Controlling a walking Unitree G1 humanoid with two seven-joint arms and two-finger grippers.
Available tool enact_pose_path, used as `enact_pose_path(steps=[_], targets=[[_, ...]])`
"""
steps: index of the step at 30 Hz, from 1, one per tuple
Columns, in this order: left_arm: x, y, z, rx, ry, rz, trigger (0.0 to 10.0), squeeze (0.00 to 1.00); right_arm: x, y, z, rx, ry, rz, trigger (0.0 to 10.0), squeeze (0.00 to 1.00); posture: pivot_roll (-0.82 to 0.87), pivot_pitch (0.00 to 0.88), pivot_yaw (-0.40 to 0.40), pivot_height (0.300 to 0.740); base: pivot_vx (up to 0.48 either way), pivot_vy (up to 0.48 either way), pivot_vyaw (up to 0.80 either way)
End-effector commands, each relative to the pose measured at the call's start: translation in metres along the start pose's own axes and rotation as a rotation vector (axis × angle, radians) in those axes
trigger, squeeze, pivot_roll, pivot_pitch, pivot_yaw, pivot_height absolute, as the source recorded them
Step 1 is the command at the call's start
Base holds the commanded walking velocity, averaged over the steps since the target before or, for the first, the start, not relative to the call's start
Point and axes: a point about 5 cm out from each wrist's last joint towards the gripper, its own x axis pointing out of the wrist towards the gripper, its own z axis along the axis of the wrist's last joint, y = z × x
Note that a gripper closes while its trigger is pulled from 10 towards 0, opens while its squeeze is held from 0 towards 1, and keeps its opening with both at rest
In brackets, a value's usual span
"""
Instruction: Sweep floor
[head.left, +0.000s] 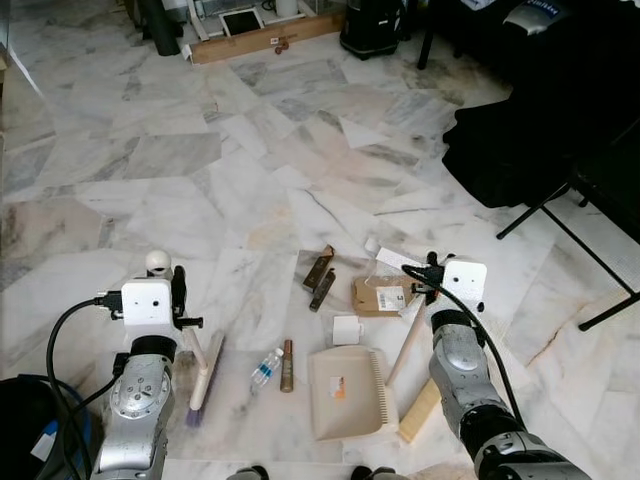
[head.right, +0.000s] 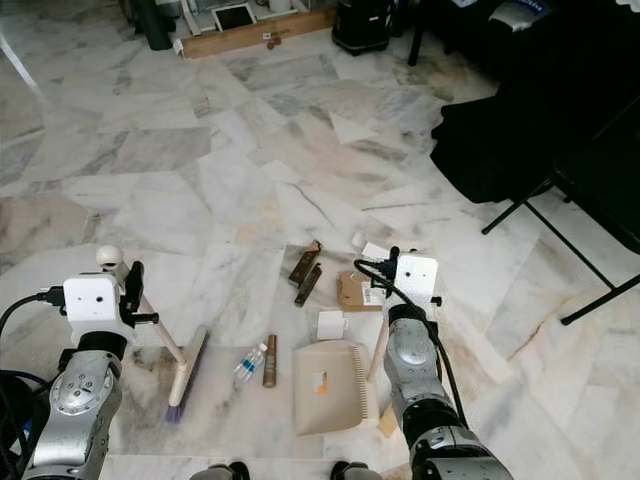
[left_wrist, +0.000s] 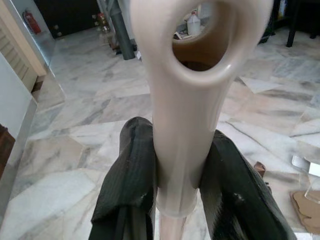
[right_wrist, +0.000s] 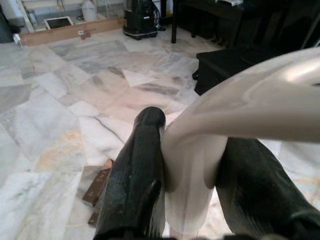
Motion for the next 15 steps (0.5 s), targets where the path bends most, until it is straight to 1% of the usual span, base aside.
enact_pose_path(steps=[1, 3, 6, 7, 8, 10, 11, 13, 15], targets=[[0.0, 0.004, 0.007, 0.004, -0.025, -0.008, 10.0, 0.0, -0.002, -0.004, -0.004, -0.033, 0.006, -0.012, 10.0, 0.0, 0.13, 0.224, 0.022, 0.74, 0.0, 0.0, 0.0], [0.0, 0.0, 0.009, -0.017, -0.018, -0.043, 10.0, 0.0, -0.003, -0.006, -0.007, -0.045, 0.016, -0.017, 10.0, 0.0, 0.14, 0.227, 0.023, 0.74, 0.0, 0.0, 0.0], [0.001, -0.005, 0.011, -0.08, -0.006, -0.079, 10.0, 0.0, -0.005, -0.006, -0.009, -0.047, 0.021, -0.022, 10.0, 0.0, 0.14, 0.23, 0.025, 0.74, 0.0, 0.0, 0.0], [0.001, -0.006, 0.012, -0.092, -0.006, -0.085, 10.0, 0.0, -0.005, -0.006, -0.009, -0.048, 0.022, -0.023, 10.0, 0.0, 0.14, 0.23, 0.025, 0.74, 0.0, 0.0, 0.0], [0.004, -0.007, 0.014, -0.133, 0.0, -0.084, 10.0, 0.0, -0.006, -0.005, -0.01, -0.048, 0.023, -0.025, 10.0, 0.0, 0.15, 0.231, 0.027, 0.74, 0.0, 0.0, 0.0], [0.006, -0.007, 0.016, -0.17, 0.006, -0.081, 10.0, 0.0, -0.006, -0.004, -0.01, -0.046, 0.024, -0.025, 10.0, 0.0, 0.15, 0.232, 0.028, 0.74, 0.0, 0.0, 0.0], [0.006, -0.007, 0.016, -0.17, 0.006, -0.081, 10.0, 0.0, -0.006, -0.004, -0.01, -0.046, 0.024, -0.025, 10.0, 0.0, 0.15, 0.232, 0.028, 0.74, 0.0, 0.0, 0.0], [0.01, -0.008, 0.015, -0.255, 0.039, -0.097, 10.0, 0.0, -0.007, -0.002, -0.011, -0.043, 0.025, -0.025, 10.0, 0.0, 0.15, 0.233, 0.033, 0.74, 0.0, 0.0, 0.0], [0.01, -0.009, 0.015, -0.28, 0.053, -0.105, 10.0, 0.0, -0.007, -0.002, -0.011, -0.043, 0.026, -0.025, 10.0, 0.0, 0.15, 0.233, 0.033, 0.74, 0.0, 0.0, 0.0]])
